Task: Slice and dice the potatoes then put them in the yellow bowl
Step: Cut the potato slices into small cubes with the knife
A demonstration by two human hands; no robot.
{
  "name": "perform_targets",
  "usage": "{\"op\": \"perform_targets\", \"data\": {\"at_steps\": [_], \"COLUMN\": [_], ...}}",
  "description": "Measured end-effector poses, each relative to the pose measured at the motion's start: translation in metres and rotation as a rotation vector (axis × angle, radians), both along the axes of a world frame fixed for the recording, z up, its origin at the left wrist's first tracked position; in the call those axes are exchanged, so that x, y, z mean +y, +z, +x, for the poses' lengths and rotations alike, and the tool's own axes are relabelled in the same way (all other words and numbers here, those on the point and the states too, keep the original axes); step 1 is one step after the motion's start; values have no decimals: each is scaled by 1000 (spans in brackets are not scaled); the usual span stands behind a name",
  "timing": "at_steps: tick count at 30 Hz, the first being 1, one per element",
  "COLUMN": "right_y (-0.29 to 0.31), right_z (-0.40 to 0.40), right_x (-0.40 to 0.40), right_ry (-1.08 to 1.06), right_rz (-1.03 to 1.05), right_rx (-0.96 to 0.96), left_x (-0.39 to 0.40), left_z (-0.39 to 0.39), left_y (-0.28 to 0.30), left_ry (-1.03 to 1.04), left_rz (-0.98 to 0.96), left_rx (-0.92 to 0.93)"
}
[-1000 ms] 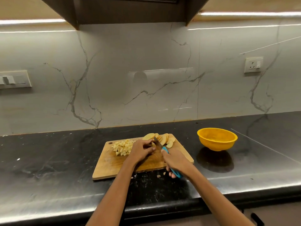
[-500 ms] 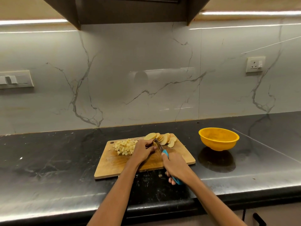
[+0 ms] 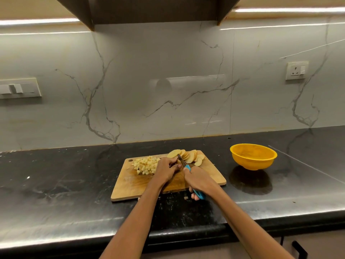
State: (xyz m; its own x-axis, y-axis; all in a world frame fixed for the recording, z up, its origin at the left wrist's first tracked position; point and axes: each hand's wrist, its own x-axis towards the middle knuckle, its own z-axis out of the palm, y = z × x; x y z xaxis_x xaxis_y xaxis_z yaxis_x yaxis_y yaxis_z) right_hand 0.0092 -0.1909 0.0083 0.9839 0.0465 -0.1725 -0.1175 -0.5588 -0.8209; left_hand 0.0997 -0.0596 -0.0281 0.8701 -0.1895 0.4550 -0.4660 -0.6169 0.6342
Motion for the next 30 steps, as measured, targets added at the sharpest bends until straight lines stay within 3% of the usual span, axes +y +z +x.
{"op": "perform_targets", "data": {"at_steps": [7,17,30], "right_y": [0,6,3], "right_z": [-9,6,20], "right_x": [-4,5,4], "right_ry": [17,53,48], "right_rz": [-24,-243,-372], "right_rx": [15,-37,66], "left_x": [-1,-1,-6], "left_z": [5,5,-2], "left_y": [-3,-5,-1], "left_ry": [27,15,48], "left_rz": [23,19,58], "left_rx": [-13,-24,2]}}
